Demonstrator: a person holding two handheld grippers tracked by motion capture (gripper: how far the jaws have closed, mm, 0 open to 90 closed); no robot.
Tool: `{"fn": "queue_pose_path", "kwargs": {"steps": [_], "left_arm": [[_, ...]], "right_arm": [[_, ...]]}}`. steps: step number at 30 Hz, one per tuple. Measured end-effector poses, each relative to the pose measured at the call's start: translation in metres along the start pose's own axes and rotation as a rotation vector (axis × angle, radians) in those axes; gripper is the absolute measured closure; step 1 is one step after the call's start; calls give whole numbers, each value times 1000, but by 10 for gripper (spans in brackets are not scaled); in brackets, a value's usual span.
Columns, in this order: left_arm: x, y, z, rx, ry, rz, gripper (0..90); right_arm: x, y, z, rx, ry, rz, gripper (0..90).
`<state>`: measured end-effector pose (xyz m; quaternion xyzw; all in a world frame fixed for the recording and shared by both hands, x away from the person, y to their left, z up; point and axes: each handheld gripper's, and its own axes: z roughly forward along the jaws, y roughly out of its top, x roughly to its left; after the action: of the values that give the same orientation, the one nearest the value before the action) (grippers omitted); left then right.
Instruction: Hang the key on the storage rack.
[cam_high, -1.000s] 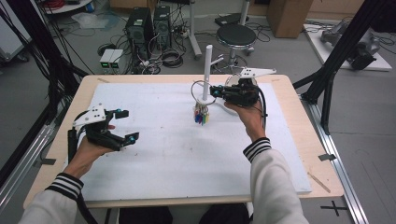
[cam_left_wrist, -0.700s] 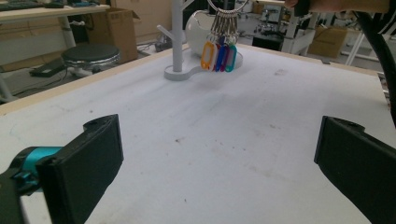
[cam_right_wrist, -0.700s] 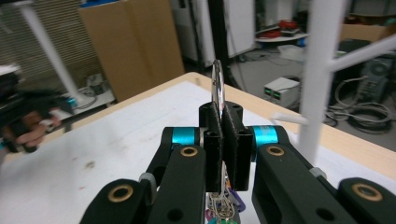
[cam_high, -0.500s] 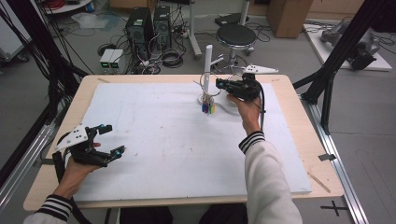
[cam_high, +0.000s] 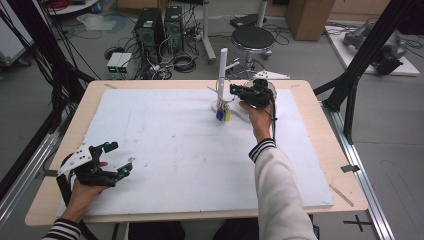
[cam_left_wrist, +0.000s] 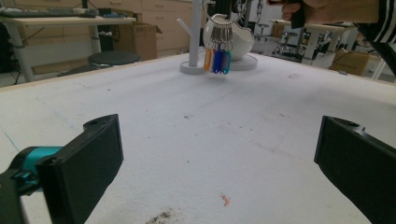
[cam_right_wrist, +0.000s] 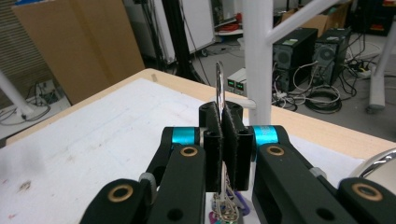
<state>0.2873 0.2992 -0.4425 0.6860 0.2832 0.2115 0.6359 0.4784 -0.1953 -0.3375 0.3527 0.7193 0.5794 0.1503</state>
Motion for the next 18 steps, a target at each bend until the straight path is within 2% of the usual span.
{"fn": "queue_pose_path", "kwargs": {"steps": [4, 7, 12, 18], "left_arm": [[-2, -6, 0, -8, -5, -5, 17], [-3, -7, -1, -36, 7, 1, 17], [-2, -8, -1, -37, 11, -21, 17], [-3, -8, 0, -31, 13, -9, 17]], "right_arm": [[-2, -3, 4, 25, -26, 16, 877], [-3, -5, 6, 34, -32, 34, 877], [-6, -7, 8, 41, -46, 71, 876], [-6, -9, 12, 59, -49, 86, 874]]}}
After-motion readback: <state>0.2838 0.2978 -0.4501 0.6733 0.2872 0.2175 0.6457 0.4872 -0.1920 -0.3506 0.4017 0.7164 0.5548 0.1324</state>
